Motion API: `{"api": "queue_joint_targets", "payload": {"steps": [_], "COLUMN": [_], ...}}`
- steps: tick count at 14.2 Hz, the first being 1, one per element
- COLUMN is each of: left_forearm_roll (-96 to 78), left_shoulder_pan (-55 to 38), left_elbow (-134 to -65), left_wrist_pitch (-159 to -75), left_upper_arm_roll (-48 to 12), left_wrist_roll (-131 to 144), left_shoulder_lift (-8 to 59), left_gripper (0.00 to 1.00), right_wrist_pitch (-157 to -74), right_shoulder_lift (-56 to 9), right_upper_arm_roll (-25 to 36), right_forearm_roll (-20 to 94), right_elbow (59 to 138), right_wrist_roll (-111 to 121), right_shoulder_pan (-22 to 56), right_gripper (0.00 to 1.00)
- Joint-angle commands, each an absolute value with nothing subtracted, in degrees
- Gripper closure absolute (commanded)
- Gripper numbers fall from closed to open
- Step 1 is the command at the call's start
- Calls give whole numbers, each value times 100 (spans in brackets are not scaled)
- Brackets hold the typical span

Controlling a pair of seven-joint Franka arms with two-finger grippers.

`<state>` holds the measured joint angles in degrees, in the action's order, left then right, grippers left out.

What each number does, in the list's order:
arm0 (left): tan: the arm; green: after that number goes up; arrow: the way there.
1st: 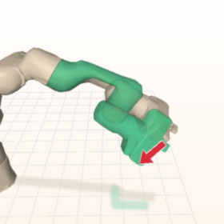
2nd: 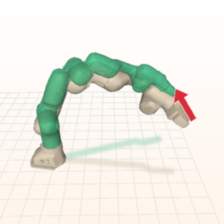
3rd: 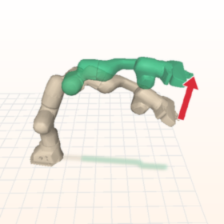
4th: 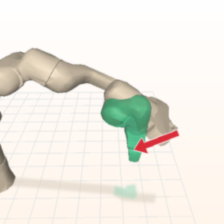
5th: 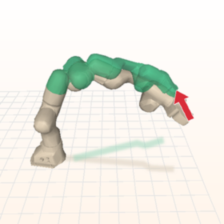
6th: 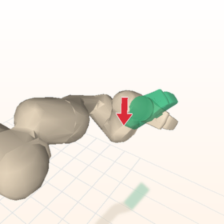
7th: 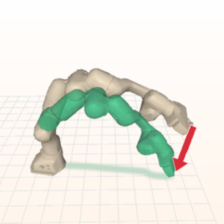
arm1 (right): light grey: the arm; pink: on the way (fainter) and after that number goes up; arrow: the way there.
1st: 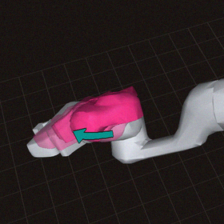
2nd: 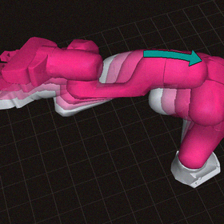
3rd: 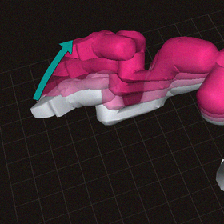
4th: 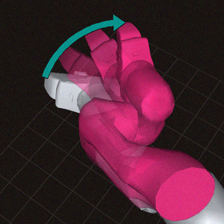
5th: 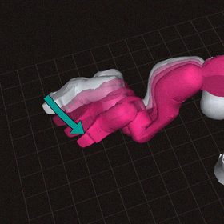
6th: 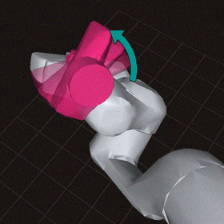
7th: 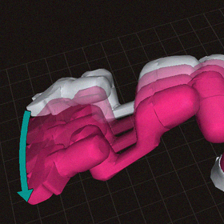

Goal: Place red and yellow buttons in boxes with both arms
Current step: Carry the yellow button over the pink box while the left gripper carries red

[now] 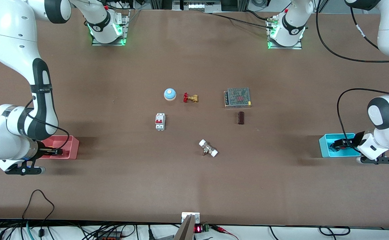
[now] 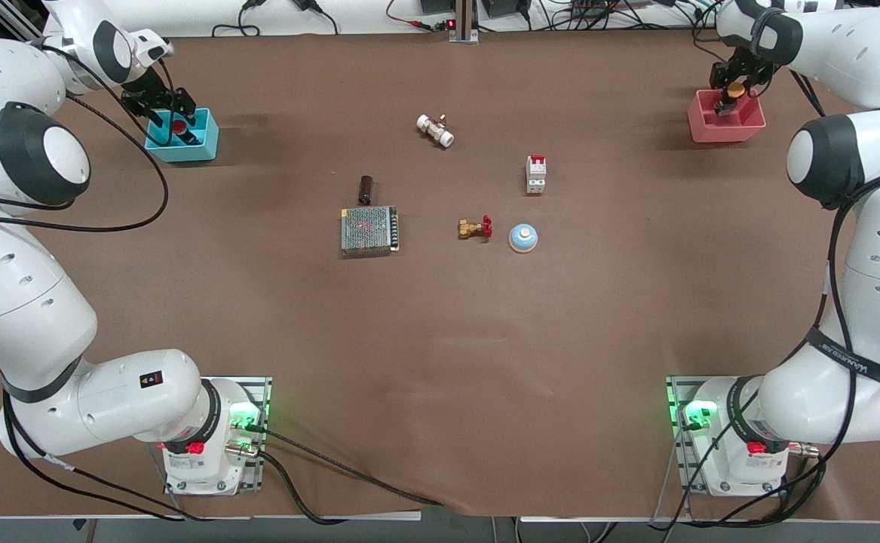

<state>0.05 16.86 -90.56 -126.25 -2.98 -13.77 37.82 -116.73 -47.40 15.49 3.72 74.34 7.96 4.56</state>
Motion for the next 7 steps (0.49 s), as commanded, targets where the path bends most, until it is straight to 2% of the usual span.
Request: {"api": "queue_joint_targets", "payload": {"steps": [1,7], "left_forearm_roll": [123,123], "left_shoulder_pan": [1670,1407], "left_elbow": [-9088,-9114], "left_wrist_pitch": [-12525,-11805], "left_upper_arm_roll": [-325,-387], "left_wrist_roll": [-1398,-951], "left_shoulder_lift": [3376,2682], "left_gripper": [0,0], "right_wrist_pitch": [-11672,-11637], "right_shoulder_lift": [-4790,-4790], "right_upper_arm_roll": [1485,1477], "right_forearm_roll": [369,404], "right_elbow": [7330,7418], "right_wrist_roll": [756,747], "right_shoulder_pan": [396,387], "right_gripper": [68,67]}}
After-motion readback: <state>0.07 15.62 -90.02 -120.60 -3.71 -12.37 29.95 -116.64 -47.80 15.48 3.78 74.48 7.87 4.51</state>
